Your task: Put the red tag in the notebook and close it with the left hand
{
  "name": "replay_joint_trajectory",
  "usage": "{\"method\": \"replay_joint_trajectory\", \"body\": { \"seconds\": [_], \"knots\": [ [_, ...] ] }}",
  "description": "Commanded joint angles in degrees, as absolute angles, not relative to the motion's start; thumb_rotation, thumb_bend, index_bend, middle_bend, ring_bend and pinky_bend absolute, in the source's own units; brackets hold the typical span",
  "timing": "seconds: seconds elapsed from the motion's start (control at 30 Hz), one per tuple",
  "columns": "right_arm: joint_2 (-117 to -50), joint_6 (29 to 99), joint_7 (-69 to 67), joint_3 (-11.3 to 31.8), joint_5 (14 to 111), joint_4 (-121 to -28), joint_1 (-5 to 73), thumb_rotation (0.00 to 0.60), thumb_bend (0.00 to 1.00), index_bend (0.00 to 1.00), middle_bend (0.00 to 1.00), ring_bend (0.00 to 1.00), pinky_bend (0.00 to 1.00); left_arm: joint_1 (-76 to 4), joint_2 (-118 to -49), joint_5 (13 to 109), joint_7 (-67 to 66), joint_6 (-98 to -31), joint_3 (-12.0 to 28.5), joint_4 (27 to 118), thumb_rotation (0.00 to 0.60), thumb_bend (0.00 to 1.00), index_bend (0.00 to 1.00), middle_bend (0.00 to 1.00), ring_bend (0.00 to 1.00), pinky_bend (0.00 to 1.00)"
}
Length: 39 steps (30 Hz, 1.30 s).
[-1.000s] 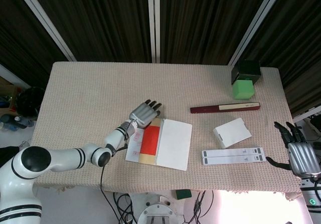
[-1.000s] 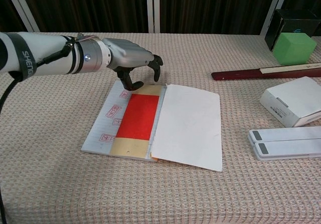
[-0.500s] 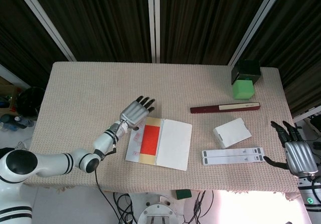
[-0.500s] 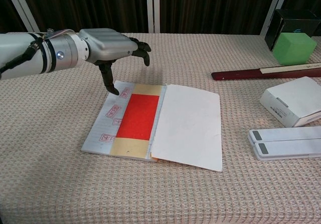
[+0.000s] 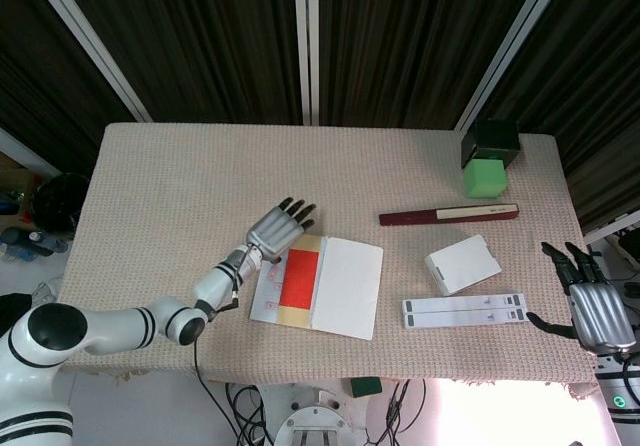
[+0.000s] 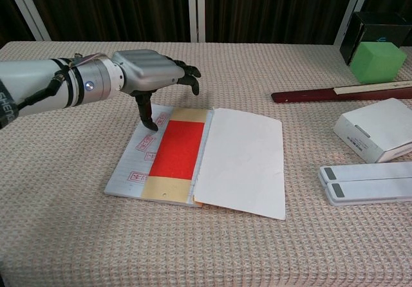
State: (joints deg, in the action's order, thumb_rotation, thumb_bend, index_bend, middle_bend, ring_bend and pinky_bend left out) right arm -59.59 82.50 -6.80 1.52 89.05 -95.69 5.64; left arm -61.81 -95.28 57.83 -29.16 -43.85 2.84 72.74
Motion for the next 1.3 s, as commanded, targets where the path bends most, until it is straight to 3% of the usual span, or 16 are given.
{"method": "replay_joint_trajectory", "body": {
  "seconds": [0.03,0.93,1.3],
  "knots": [
    [-59.58,82.53,-6.82,1.51,89.03,-95.67,5.61,0.600,0.06,0.00,0.15,0.00,0.12,-61.96,-95.69,58.10,-29.11,-43.36,3.11,72.39,0.600,0.04,0.18,0.01,0.01,0.10],
    [-59.77,82.69,-8.18,1.47,88.62,-94.51,5.26,0.600,0.06,0.00,0.15,0.00,0.12,-63.44,-98.59,58.95,-30.26,-41.92,5.97,71.22,0.600,0.03,0.18,0.01,0.01,0.10],
    [-60.14,81.69,-8.67,1.70,89.02,-94.02,6.18,0.600,0.06,0.00,0.15,0.00,0.12,-59.77,-91.32,61.89,-29.45,-47.94,5.78,81.16,0.600,0.03,0.18,0.01,0.01,0.10]
  ]
}}
